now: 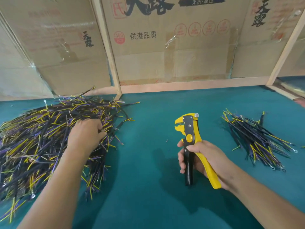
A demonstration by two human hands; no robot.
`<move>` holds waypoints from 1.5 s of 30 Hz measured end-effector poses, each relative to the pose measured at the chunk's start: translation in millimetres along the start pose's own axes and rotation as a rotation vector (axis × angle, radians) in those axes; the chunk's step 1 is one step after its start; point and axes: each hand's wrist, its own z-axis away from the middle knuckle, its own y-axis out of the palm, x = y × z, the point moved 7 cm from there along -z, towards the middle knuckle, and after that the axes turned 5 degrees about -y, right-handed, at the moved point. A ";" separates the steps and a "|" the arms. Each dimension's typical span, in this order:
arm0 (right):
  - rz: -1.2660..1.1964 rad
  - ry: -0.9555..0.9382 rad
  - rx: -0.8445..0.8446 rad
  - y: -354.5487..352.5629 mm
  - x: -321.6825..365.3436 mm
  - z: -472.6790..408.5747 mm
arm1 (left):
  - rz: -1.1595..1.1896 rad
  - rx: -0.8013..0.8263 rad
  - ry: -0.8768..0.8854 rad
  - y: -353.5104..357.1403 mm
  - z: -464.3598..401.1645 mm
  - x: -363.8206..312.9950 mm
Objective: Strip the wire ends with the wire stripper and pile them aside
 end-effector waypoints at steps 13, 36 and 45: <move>0.228 -0.171 -0.148 29.0 18.2 -5.5 | -0.141 -0.229 0.031 -5.4 1.0 -5.8; 0.587 -0.426 -0.233 27.8 9.5 -12.0 | 0.304 -0.273 0.349 -24.0 37.6 -67.0; 0.402 -0.406 -0.303 14.2 10.6 -19.2 | 0.092 0.094 0.223 16.7 20.9 -40.1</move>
